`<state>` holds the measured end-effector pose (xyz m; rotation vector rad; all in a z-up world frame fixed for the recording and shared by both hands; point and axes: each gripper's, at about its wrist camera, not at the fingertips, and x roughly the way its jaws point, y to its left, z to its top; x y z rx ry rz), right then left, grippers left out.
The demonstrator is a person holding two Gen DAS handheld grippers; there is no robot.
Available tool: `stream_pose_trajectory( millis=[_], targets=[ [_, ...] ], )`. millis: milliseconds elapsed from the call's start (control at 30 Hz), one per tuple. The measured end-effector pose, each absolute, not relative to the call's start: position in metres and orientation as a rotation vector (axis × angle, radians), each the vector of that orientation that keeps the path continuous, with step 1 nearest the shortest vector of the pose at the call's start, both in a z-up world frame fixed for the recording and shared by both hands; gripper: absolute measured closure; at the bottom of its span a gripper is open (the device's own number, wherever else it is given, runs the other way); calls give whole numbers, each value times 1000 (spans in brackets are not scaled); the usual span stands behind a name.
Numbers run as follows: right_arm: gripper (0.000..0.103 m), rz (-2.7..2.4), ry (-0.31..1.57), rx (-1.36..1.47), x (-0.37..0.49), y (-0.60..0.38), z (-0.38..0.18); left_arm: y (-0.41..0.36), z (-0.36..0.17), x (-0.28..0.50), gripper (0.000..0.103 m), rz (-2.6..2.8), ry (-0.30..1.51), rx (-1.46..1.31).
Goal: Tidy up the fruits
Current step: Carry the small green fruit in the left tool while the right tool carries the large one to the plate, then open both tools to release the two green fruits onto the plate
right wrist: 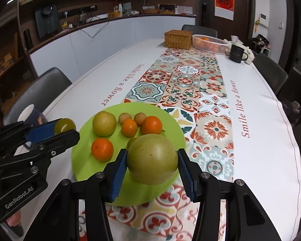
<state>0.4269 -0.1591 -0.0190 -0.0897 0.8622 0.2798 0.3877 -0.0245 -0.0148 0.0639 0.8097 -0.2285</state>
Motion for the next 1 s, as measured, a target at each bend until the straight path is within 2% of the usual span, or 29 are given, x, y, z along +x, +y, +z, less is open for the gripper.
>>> stream_pose_trajectory(
  millis=[333,433,467,533,600,800,900,1000],
  targets=[
    [52,301,930,-86,459,-157,-41,-26,-36,412,74,-229,872,58],
    [52,307,940,-69,463,-158,-44,-27,-36,411,62,-227,867,68],
    [52,309,943,-65,463,-158,-45,-26,-35,409,61,-222,864,71],
    [50,318,931,-56,462,-158,-43,-24,-33,406,61,-205,858,74],
    [41,327,907,-61,458,-157,-39,-21,-32,402,61,-191,858,67],
    [40,313,868,-81,437,-160,-26,-15,-24,381,54,-133,850,67],
    [33,281,840,-76,418,-166,-17,-13,-18,366,50,-124,848,57],
    [32,271,826,-52,400,-173,-10,-14,-9,349,46,-126,835,55]
  ],
)
